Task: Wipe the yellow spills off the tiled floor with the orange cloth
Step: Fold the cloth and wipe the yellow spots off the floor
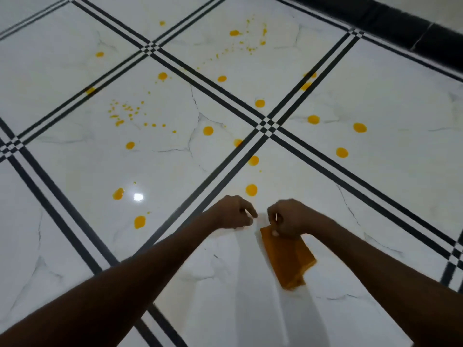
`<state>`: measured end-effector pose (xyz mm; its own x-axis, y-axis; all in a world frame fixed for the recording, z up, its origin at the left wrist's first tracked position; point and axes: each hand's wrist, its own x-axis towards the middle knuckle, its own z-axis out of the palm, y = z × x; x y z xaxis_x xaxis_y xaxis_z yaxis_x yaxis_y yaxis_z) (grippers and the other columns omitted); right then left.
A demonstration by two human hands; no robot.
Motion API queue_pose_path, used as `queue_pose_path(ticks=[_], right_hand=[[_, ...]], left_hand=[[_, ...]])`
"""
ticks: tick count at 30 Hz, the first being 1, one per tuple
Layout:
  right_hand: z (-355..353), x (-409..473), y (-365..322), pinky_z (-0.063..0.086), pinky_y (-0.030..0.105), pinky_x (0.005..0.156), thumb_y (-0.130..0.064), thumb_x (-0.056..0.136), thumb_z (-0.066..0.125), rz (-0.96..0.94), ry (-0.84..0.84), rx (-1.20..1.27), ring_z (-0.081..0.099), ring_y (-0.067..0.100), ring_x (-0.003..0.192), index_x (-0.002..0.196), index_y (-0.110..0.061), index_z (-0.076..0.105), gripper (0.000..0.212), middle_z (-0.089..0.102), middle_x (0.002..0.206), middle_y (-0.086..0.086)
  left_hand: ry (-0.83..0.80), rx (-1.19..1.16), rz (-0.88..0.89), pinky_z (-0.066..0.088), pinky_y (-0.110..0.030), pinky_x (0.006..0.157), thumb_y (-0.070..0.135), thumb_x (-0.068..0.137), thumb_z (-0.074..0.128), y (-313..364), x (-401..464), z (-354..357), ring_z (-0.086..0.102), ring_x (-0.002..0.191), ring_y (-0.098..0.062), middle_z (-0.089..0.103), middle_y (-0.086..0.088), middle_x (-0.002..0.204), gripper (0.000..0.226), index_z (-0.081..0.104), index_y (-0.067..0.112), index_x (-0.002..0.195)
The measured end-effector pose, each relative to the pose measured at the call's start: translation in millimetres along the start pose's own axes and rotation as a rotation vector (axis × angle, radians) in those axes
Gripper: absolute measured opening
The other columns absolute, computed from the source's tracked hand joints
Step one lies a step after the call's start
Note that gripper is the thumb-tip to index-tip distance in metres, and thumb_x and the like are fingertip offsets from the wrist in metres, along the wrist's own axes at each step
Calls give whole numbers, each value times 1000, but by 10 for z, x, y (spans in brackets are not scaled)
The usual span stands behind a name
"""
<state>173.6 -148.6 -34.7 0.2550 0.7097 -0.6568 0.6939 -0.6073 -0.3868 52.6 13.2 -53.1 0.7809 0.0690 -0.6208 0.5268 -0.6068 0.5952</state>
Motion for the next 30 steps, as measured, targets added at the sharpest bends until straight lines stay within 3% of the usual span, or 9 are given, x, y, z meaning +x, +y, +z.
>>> queue_pose_path(ticks=[3,7,11,14,17,21,26,30], right_hand=[[-328,37,-201,45,25,71,-18,84,79,-77,47,130,56,17,87,94,-18,67,16,54,84,-8],[-595,11,-339,46,26,71,-8,88,72,-143,75,280,60,20,91,98,-16,66,15,60,85,-4],[-818,-90,-421,50,29,75,-4,90,68,-172,108,335,60,21,98,107,-17,69,22,63,98,0],[-960,-162,-452,54,32,79,-4,92,68,-146,109,321,61,24,103,115,-14,68,25,64,102,4],[-1115,-202,-540,54,29,78,-6,91,70,-164,139,206,63,24,103,115,-11,70,25,68,107,8],[-1345,-247,-647,46,22,64,-7,86,73,-235,357,163,63,18,90,100,-16,73,17,66,87,-3],[-1154,-225,-705,45,26,61,1,76,63,-261,672,236,62,16,75,84,-20,72,24,68,80,-1],[-387,-38,-596,44,34,66,4,76,59,-139,848,104,56,27,79,88,-11,67,21,62,85,7]], left_hand=[[-91,-238,-13,60,-34,83,-2,88,60,110,-11,-212,69,87,-19,72,-12,109,39,66,12,123],[0,-263,46,61,-35,79,-9,85,64,207,-114,-417,67,89,-20,66,-10,104,50,57,10,131],[175,-7,89,53,-19,68,10,82,76,281,-330,-647,63,77,-12,68,-2,94,31,72,15,112],[372,277,126,47,-30,77,33,75,82,294,-524,-714,56,97,-16,63,-3,101,25,77,18,95],[444,323,149,45,-32,88,34,73,83,370,-720,-842,50,115,-17,62,-2,119,24,77,17,89],[467,371,131,52,-29,79,26,82,75,463,-915,-1191,64,88,-16,66,6,90,21,72,17,101],[779,262,139,52,-32,78,20,81,71,389,-1032,-1245,65,85,-15,74,5,91,17,75,23,97],[877,301,122,53,-33,73,29,86,62,75,-907,-483,69,83,-22,76,4,94,20,75,29,101]])
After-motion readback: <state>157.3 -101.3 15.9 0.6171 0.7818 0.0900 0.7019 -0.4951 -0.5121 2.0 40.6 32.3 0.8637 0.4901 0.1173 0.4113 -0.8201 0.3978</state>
